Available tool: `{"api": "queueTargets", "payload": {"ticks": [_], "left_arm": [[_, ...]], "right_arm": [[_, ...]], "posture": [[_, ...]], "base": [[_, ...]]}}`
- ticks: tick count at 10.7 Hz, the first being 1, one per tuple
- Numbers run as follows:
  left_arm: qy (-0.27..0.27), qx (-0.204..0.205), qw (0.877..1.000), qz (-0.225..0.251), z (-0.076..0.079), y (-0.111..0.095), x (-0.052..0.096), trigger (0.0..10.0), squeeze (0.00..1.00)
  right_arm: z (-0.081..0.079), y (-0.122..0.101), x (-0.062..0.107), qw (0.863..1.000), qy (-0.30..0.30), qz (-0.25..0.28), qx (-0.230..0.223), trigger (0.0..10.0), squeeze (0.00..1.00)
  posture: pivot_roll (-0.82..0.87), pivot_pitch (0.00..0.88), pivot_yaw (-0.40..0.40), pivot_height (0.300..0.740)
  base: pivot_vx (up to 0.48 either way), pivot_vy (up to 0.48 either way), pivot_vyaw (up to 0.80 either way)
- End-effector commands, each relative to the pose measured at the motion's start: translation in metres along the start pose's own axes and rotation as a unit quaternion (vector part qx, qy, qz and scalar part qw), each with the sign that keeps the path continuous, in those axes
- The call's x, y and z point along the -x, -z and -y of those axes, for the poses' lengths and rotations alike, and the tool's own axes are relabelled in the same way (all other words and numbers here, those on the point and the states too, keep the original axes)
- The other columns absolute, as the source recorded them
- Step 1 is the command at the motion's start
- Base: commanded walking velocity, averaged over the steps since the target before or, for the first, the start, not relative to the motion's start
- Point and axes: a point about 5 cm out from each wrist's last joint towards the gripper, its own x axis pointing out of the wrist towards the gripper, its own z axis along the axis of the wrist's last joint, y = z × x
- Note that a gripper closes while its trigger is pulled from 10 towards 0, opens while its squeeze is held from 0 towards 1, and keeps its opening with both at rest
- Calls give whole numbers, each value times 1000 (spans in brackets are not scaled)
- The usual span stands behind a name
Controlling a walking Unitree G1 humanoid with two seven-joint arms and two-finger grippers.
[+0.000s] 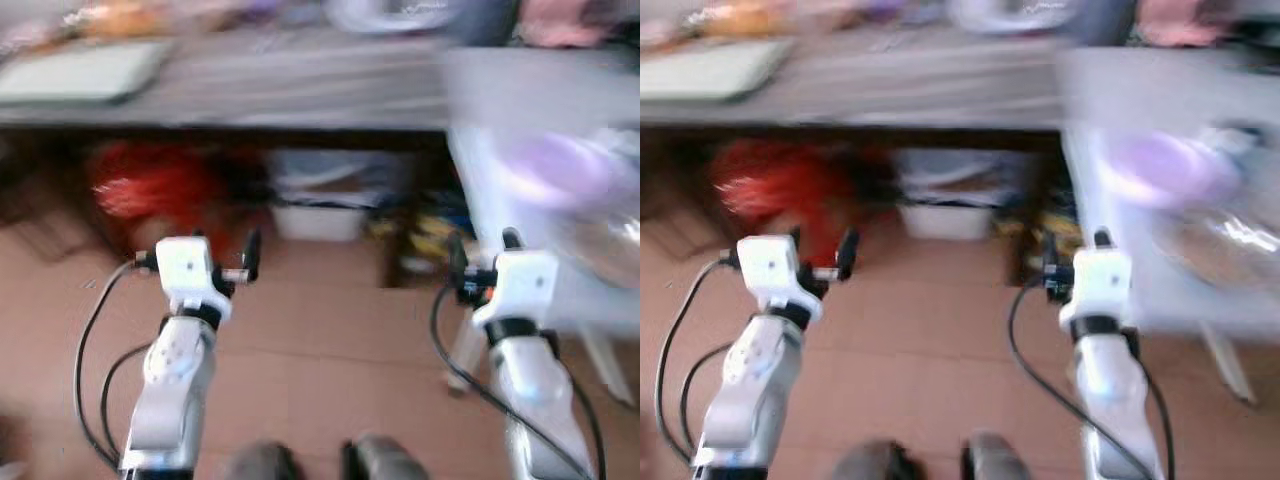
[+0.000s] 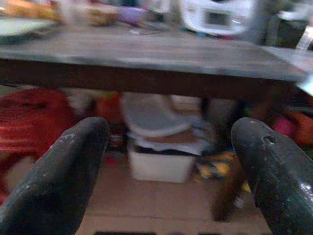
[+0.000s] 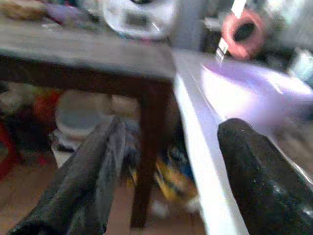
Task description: Setting the table
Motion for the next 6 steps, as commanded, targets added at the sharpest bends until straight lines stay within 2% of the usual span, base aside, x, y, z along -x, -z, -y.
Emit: {"api": "queueTargets", "payload": {"ticks": [1,3,6], "left_arm": [[0,-2,1000,1,-1,-3,1,10000,0],[5,7,1000,-8,7,0,3,10000,0],[9,7,1000,-11,7,-1,1,10000,0]], "right_arm": [[-2,-3,1,1000,-3,4,0,10000,0],[2,-4,0,1000,-2,4,5,10000,0],[4,-10,-6,1000,3,17,7,10000,0]], "posture": [[-35,140,47,740],[-43,136,49,740],[-52,143,61,740]], "base": [[0,-292,0],[0,-276,0],[0,-270,0]]}}
